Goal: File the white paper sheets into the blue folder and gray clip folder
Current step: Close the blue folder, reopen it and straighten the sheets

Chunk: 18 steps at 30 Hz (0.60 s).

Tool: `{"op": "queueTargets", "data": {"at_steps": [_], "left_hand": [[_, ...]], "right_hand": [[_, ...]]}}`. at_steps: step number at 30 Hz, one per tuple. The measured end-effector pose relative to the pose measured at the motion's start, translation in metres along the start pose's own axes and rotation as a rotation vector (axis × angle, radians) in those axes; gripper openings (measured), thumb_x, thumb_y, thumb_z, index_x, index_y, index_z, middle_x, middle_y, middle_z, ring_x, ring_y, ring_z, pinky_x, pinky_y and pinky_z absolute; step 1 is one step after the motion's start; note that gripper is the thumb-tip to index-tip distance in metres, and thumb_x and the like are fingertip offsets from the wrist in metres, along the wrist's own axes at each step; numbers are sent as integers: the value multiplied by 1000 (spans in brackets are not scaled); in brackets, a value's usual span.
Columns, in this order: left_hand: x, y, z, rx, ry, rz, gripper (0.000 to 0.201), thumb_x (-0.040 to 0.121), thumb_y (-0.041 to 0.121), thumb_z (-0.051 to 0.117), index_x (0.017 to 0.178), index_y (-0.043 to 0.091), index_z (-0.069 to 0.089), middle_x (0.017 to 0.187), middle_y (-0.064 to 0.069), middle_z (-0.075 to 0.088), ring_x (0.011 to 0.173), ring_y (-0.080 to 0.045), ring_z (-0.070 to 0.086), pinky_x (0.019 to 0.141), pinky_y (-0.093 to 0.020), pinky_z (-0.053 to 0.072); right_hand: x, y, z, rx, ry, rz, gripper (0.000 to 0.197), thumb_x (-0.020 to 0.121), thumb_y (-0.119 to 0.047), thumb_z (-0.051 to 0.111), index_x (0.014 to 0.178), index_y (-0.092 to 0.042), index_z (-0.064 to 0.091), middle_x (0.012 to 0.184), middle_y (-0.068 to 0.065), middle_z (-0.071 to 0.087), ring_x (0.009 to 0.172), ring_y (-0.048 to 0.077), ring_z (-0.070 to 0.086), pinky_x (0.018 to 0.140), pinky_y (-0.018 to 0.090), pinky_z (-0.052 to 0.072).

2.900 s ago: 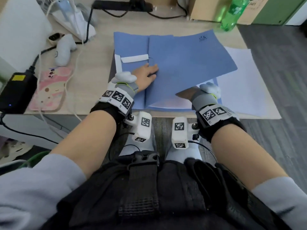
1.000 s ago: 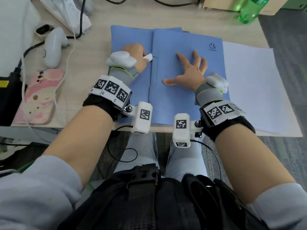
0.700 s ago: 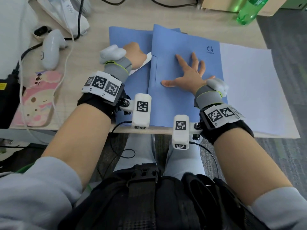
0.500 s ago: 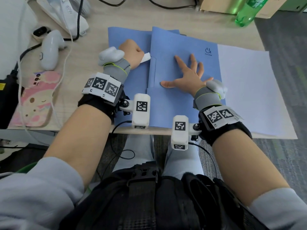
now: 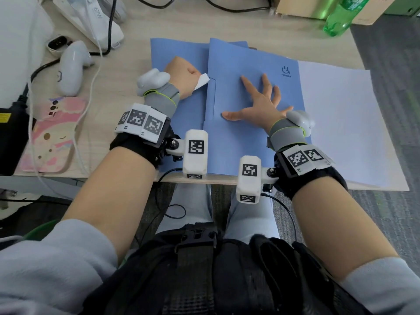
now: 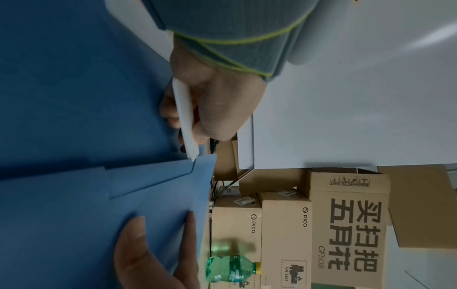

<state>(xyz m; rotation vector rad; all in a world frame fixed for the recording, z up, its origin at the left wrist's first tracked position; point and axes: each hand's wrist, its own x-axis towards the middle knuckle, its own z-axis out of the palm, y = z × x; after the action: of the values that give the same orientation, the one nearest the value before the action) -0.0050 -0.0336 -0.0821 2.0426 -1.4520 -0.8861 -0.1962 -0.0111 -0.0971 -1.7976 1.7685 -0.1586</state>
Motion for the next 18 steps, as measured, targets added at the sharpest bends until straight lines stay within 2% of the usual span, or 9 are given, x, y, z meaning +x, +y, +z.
{"op": "queueTargets", "data": {"at_steps": [1,3,5,7,10,12,14,16,18], "left_hand": [[-3,0,1,-53,-12,-27,11,83,14,43,78,18,52,64,-12,43,39,-26,42,52,-24,33],[-5,-2,4,-224,-58,-76,13,90,10,45,79,12,52,65,-9,47,33,-12,54,51,-26,46],[-9,-3,7,-376,-106,-83,12,92,5,44,84,8,53,77,-11,53,54,-17,61,61,-29,57],[-13,-2,6,-445,-149,-74,5,84,5,48,86,9,52,87,-12,51,72,-25,56,73,-31,56],[-21,-1,9,-560,-222,-57,5,86,10,48,83,9,52,83,-9,53,79,-24,53,76,-30,50],[-28,2,13,-648,-285,-71,25,100,23,37,90,13,57,88,-4,62,82,-20,61,77,-29,53],[-30,4,18,-707,-329,-93,47,101,42,27,106,12,62,102,-4,69,92,-19,68,86,-35,55],[-30,4,18,-718,-372,-108,68,96,57,17,116,9,60,121,-11,65,107,-26,64,96,-43,49],[-30,4,18,-714,-401,-113,75,92,65,9,116,13,56,131,-17,56,113,-32,58,97,-46,45]], "right_hand": [[0,0,0,6,-3,-2,99,63,-67,70,143,-55,12,158,-13,-14,146,22,-19,107,69,-12],[-1,1,0,12,-5,-4,99,63,-67,70,143,-56,13,158,-14,-14,146,21,-19,107,68,-12],[-3,1,-1,13,-2,-5,98,63,-67,70,143,-56,13,158,-14,-13,146,21,-18,107,68,-12],[-5,0,-2,26,-6,-9,98,65,-64,71,144,-54,13,158,-13,-13,146,22,-18,107,65,-12],[-10,-3,-6,81,-24,-15,95,71,-56,72,146,-49,14,159,-10,-13,146,22,-19,113,56,-8],[-13,-4,-7,102,-27,-18,94,73,-54,72,147,-47,14,159,-10,-13,146,23,-19,114,52,-6],[-12,-3,-8,99,-25,-19,94,73,-55,72,147,-48,14,159,-10,-13,146,23,-19,114,53,-6],[-11,-1,-6,76,-26,-17,95,71,-58,71,146,-50,13,158,-11,-13,146,22,-18,112,57,-9],[-9,0,-5,59,-25,-18,96,68,-62,70,145,-53,12,158,-11,-13,146,22,-18,109,62,-11]]}}
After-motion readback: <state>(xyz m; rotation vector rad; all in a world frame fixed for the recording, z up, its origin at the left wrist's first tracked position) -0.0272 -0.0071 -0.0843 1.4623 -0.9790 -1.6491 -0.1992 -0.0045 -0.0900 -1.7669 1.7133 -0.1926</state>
